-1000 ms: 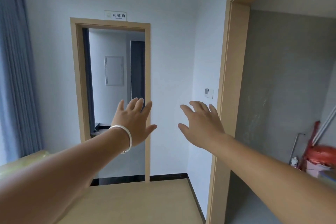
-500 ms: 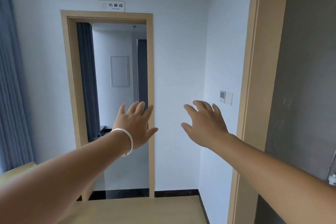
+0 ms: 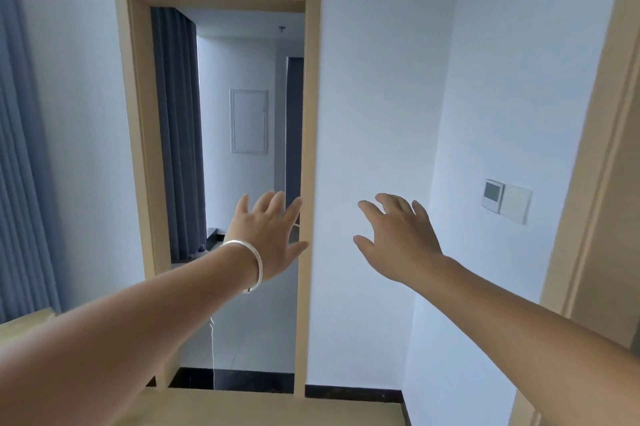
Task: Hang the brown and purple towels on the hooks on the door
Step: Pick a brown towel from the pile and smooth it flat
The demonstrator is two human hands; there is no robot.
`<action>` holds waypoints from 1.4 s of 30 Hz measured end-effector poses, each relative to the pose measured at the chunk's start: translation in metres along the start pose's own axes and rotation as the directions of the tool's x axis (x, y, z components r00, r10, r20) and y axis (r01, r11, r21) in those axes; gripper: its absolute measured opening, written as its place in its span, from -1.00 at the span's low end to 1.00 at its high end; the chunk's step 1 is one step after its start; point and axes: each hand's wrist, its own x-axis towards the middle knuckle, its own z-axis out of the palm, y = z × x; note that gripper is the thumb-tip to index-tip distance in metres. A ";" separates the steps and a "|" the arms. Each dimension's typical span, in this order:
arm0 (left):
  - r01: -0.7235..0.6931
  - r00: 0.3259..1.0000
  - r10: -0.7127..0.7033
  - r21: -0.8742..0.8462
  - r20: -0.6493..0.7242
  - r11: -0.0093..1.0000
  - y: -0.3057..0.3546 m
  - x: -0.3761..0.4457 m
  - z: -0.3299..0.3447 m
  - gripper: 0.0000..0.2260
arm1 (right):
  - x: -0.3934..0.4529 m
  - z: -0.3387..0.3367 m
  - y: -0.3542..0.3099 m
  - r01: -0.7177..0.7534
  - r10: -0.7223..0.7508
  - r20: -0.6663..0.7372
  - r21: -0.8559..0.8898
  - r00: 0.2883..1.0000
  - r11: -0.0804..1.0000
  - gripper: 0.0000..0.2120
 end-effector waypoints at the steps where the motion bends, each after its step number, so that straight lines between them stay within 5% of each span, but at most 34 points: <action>1: 0.003 1.000 -0.003 0.005 -0.002 1.000 -0.010 0.011 0.013 -0.33 | 0.016 0.011 -0.005 0.010 -0.010 0.000 0.000 1.000 1.000 -0.46; 15: 0.221 0.974 -0.225 0.091 0.037 0.971 -0.244 0.122 0.189 -0.32 | 0.283 0.154 -0.175 0.217 -0.211 -0.056 0.140 0.976 0.966 -0.48; 25: 0.461 0.836 -0.518 0.279 0.183 0.842 -0.411 0.078 0.286 -0.32 | 0.407 0.254 -0.368 0.530 -0.526 -0.105 0.314 0.844 0.788 -0.44; 31: 0.619 0.637 -0.743 0.439 0.205 0.652 -0.508 0.015 0.329 -0.31 | 0.462 0.307 -0.504 0.720 -0.725 -0.172 0.400 0.667 0.567 -0.42; 42: 0.733 0.127 -0.970 0.639 0.207 0.232 -0.572 -0.141 0.376 -0.32 | 0.441 0.365 -0.737 0.861 -0.929 -0.269 0.500 0.254 0.090 -0.42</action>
